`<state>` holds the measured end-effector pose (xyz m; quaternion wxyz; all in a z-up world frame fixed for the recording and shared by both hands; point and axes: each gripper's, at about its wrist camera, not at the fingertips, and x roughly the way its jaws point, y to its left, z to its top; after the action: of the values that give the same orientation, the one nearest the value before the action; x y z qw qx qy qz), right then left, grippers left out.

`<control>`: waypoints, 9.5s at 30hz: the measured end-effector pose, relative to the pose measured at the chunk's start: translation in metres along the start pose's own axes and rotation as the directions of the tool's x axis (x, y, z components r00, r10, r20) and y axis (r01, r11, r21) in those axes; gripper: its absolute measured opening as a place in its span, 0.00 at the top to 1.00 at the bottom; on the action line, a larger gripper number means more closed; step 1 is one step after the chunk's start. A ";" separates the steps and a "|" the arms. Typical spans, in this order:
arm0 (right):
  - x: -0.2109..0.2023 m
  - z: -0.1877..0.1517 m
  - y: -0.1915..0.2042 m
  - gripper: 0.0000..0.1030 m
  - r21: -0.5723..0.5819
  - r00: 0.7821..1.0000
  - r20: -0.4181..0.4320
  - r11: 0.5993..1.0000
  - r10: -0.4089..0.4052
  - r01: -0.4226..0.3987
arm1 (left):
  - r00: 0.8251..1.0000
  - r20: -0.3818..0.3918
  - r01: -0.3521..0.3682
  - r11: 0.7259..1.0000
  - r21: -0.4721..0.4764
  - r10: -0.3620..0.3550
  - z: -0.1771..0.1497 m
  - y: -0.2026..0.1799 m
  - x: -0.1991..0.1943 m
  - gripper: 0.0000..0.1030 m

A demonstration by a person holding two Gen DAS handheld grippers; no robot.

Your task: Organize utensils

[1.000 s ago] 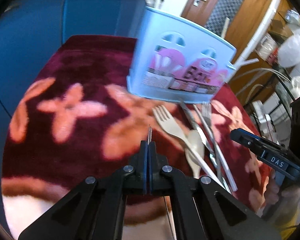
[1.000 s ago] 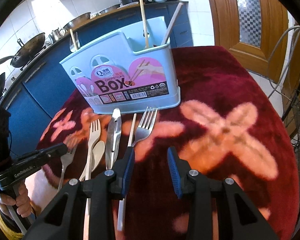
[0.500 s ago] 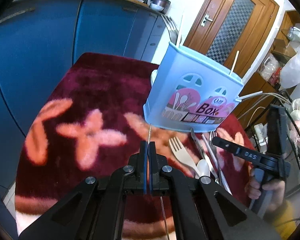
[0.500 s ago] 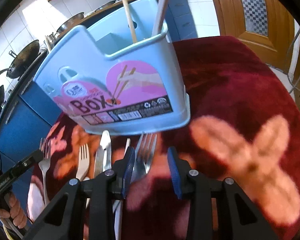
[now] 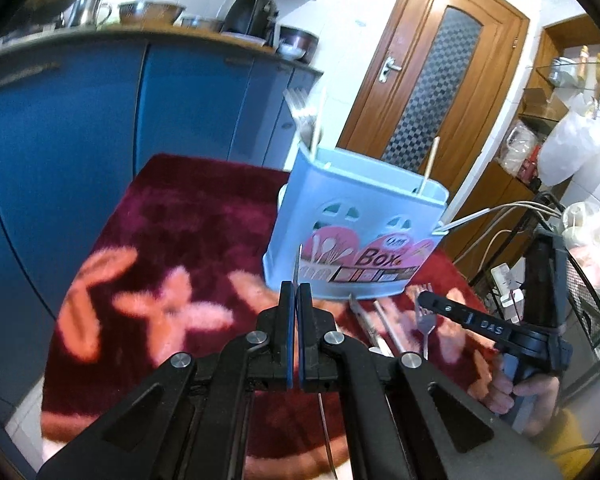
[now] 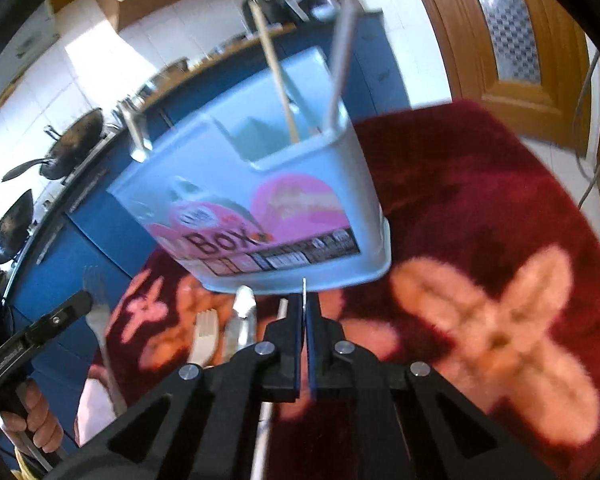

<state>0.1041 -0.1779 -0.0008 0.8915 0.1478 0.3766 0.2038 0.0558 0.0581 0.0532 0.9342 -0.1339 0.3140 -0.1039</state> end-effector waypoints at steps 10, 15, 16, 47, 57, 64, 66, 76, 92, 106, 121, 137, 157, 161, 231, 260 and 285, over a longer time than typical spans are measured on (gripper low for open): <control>-0.074 0.013 0.037 0.97 -0.084 0.971 0.233 0.994 -0.053 0.074 | 0.992 0.122 0.008 0.998 0.056 -0.015 0.011 -0.024 -0.034 1.00; -0.103 0.026 0.048 0.97 -0.114 0.933 0.343 0.981 -0.107 0.155 | 0.984 0.175 0.019 0.997 0.071 -0.031 0.022 -0.030 -0.047 1.00; -0.108 0.030 0.049 0.97 -0.120 0.927 0.358 0.978 -0.115 0.168 | 0.983 0.181 0.020 0.997 0.071 -0.033 0.024 -0.031 -0.048 1.00; -0.082 0.138 0.070 0.97 -0.098 0.723 0.601 0.867 -0.340 0.489 | 0.907 0.418 -0.131 0.979 0.154 0.056 0.162 -0.069 -0.018 1.00; -0.043 0.134 0.058 0.97 -0.117 0.756 0.567 0.876 -0.327 0.467 | 0.907 0.414 -0.154 0.975 0.158 0.076 0.162 -0.064 0.011 1.00; -0.025 0.120 0.057 0.96 -0.172 0.788 0.528 0.868 -0.318 0.465 | 0.931 0.353 -0.157 0.976 0.153 0.094 0.143 -0.054 0.040 1.00; -0.021 0.117 0.057 0.96 -0.181 0.796 0.517 0.868 -0.315 0.462 | 0.939 0.331 -0.152 0.977 0.149 0.096 0.137 -0.051 0.049 1.00; -0.003 0.108 0.050 0.96 -0.186 0.848 0.435 0.890 -0.304 0.415 | 0.966 0.245 -0.123 0.983 0.135 0.087 0.111 -0.035 0.077 1.00; -0.022 0.102 0.055 0.74 -0.172 0.891 0.409 0.943 -0.195 0.285 | 0.982 0.181 -0.079 0.987 0.138 0.053 0.103 -0.041 0.071 0.81; -0.066 0.091 0.070 0.71 -0.154 0.912 0.390 0.967 -0.128 0.201 | 0.989 0.145 -0.054 0.992 0.113 0.037 0.093 -0.042 0.029 0.79; -0.083 0.045 0.067 0.70 -0.135 0.955 0.261 0.974 -0.144 0.184 | 0.999 0.045 -0.032 0.993 0.111 0.027 0.060 -0.040 0.002 0.79; -0.064 0.000 0.044 0.67 -0.084 0.979 0.122 0.982 -0.161 0.172 | 0.988 -0.152 0.005 0.999 0.047 0.003 0.014 -0.024 0.034 0.79; -0.038 -0.026 0.025 0.66 -0.048 0.987 0.013 0.986 -0.157 0.158 | 0.928 -0.372 0.031 0.999 0.020 -0.021 -0.026 -0.036 0.083 0.66; -0.037 -0.029 0.023 0.66 -0.042 0.988 0.006 0.987 -0.155 0.155 | 0.918 -0.397 0.025 0.999 0.041 -0.007 -0.031 -0.043 0.089 0.66; -0.029 -0.016 0.044 0.94 -0.077 1.000 -0.009 0.997 -0.025 0.024 | 0.987 -0.025 0.161 0.986 0.049 -0.160 0.000 -0.034 -0.006 1.00; -0.052 -0.009 0.048 0.94 -0.075 0.996 0.089 0.997 -0.007 0.014 | 0.972 -0.223 0.039 0.989 -0.144 -0.071 -0.001 0.027 0.069 0.80; -0.038 -0.007 0.030 0.94 -0.047 0.997 0.079 0.999 -0.011 0.014 | 0.959 -0.276 0.005 0.975 -0.223 -0.068 -0.002 0.046 0.133 0.95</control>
<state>0.0671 -0.1694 0.0304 0.9103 0.1320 0.3369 0.2012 0.1638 0.0638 -0.0370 0.8571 -0.2263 0.4510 -0.1038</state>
